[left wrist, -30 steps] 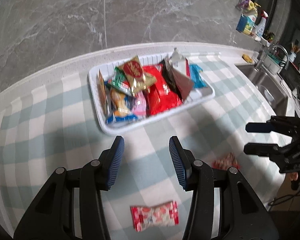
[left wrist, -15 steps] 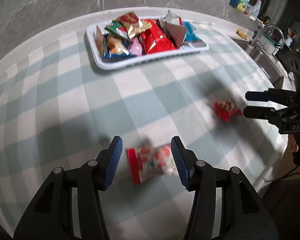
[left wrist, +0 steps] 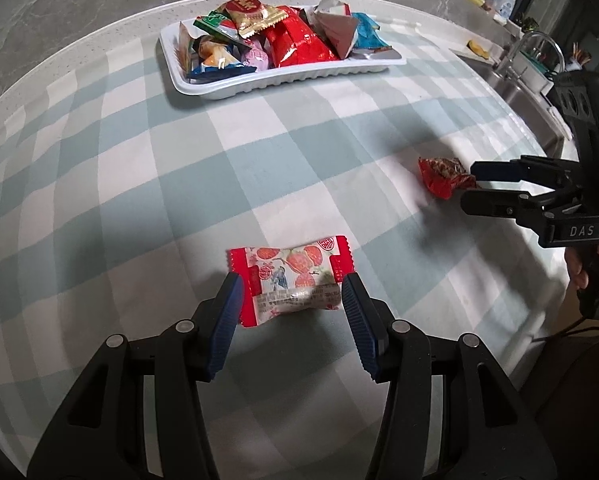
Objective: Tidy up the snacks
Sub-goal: 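Grasp the strawberry-print packet with the left tool while the right tool moves to the red-gold candy, then grasp the red-gold wrapped candy with the right tool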
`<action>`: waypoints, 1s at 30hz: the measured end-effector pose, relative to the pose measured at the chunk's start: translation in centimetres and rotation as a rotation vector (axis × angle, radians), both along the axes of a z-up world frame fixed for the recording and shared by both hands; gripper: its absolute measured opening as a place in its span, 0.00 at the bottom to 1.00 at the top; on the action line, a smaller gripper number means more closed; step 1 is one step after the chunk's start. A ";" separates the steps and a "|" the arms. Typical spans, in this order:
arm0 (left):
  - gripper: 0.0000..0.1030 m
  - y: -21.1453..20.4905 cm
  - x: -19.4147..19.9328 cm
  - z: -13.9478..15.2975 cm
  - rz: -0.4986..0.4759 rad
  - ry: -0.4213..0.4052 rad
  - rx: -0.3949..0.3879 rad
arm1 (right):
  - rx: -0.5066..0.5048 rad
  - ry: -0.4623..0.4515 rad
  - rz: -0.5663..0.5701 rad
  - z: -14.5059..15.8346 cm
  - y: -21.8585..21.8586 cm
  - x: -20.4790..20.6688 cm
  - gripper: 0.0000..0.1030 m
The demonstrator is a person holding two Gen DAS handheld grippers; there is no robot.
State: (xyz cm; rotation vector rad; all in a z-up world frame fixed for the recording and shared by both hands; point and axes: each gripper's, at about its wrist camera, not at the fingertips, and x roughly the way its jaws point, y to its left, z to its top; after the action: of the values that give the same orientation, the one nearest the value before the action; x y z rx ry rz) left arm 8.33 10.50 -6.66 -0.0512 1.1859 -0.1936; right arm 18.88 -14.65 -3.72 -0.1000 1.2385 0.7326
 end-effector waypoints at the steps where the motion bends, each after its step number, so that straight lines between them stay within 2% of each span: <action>1: 0.48 -0.1 0.0 -0.1 0.000 0.003 0.002 | 0.000 0.002 -0.003 0.0 0.1 0.0 0.71; 13: 0.50 -1.1 0.2 -0.5 -0.006 0.002 0.019 | -0.023 0.021 -0.025 -0.7 1.1 0.4 0.71; 30: 0.63 -2.4 1.0 -1.6 0.036 -0.001 0.099 | -0.036 0.028 -0.038 -1.1 1.9 0.5 0.76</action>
State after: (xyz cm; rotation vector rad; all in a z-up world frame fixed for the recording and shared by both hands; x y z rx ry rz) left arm 9.34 8.13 -8.30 0.0141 1.1915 -0.1032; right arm 19.41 -12.71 -4.78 -0.0956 1.2775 0.6814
